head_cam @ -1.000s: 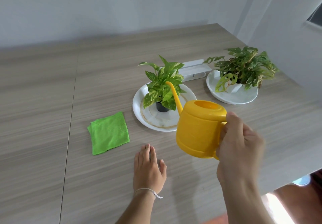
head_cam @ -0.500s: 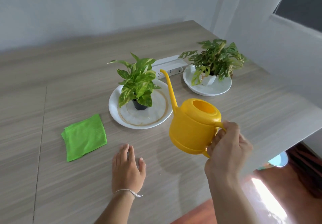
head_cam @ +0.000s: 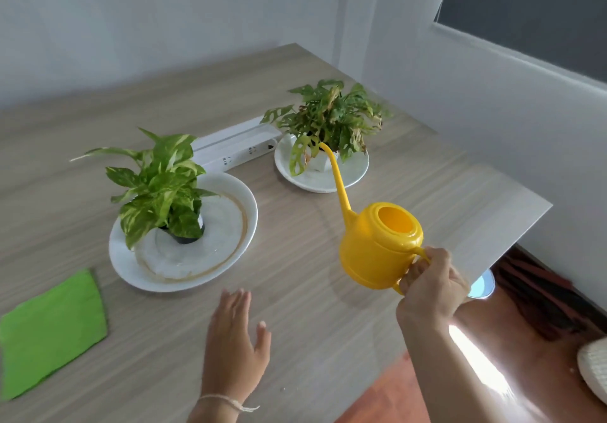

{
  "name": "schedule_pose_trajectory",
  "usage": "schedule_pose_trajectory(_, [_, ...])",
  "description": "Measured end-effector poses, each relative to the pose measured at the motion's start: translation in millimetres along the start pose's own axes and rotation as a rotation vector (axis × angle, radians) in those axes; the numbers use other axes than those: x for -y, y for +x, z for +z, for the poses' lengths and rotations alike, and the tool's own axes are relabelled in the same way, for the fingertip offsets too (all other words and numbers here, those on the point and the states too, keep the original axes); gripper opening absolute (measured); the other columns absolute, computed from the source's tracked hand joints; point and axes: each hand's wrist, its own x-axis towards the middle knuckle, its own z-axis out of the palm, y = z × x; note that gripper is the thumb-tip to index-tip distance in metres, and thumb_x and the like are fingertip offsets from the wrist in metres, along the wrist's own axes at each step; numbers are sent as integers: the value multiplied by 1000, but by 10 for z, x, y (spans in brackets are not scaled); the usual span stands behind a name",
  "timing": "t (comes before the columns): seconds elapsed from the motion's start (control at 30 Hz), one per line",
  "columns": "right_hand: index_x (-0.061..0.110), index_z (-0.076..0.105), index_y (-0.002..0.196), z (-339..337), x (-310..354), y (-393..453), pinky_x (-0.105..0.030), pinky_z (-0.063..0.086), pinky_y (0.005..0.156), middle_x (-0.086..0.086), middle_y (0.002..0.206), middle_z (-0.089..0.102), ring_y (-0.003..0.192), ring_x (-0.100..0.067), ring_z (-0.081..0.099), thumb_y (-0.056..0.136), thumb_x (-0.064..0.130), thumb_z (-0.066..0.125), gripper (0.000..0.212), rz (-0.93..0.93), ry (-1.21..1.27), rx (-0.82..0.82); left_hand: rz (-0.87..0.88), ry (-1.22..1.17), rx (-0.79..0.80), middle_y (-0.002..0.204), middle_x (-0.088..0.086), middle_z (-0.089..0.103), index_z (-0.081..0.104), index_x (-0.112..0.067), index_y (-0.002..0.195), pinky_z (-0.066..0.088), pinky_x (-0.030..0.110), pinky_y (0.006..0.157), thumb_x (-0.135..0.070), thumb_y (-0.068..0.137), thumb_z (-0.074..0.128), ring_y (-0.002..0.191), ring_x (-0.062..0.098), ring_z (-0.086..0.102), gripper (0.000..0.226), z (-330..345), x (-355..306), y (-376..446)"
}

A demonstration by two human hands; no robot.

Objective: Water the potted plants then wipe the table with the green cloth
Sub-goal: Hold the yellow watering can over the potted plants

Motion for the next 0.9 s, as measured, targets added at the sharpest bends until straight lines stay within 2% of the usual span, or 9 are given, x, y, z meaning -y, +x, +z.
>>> schedule_pose_trajectory(0.1, [18,39,39,-37,-53,411,-27,20,49,6,44,30,47,-19,24,71,25,56,37,-42,-27,-33,39,-24,119,144,18,57,54,0,140,42,45,113,-39,92,44,141,36,46,62,291,-460,344])
schedule_pose_trajectory(0.2, [16,38,41,-29,-74,805,-31,19,51,6,44,30,49,-21,23,71,26,56,37,-70,-57,-89,27,47,208,146,20,53,54,2,139,38,46,114,-42,92,42,138,37,49,65,523,-627,518])
schedule_pose_trajectory(0.33, [17,41,41,5,-81,1274,-35,21,53,7,43,31,49,-22,25,71,30,55,35,-95,-103,-160,51,137,189,144,20,52,58,3,133,34,45,109,-42,89,46,132,36,46,64,631,-657,508])
schedule_pose_trajectory(0.47, [17,42,43,99,-106,1614,-43,24,54,-10,59,31,60,-28,27,70,32,54,33,-97,-165,-234,57,150,149,146,20,51,57,3,136,36,50,110,-42,90,47,135,37,48,65,708,-619,496])
schedule_pose_trajectory(0.6, [23,37,44,249,-191,1830,-45,18,55,-3,55,25,57,-23,21,67,31,53,30,-177,-89,-194,61,126,125,147,19,51,56,3,137,34,49,111,-43,89,47,136,36,47,66,760,-621,499])
schedule_pose_trajectory(0.67, [20,35,49,320,-240,1908,-44,17,54,-2,56,23,56,-23,20,69,30,53,29,-189,-103,-162,57,118,119,147,18,51,56,2,137,34,49,111,-42,89,47,137,35,47,66,768,-618,497])
schedule_pose_trajectory(0.77, [20,32,49,408,-299,1988,-40,16,54,9,47,21,50,-13,19,74,25,53,33,-214,-145,-134,57,105,119,147,17,50,56,1,137,35,50,111,-42,89,49,138,35,46,65,759,-617,496])
schedule_pose_trajectory(0.9, [10,39,54,509,-358,2056,-37,15,53,13,44,19,47,-9,18,76,21,52,28,-240,-184,-107,43,98,118,148,16,50,56,0,138,34,49,113,-42,89,48,139,33,44,64,759,-619,489])
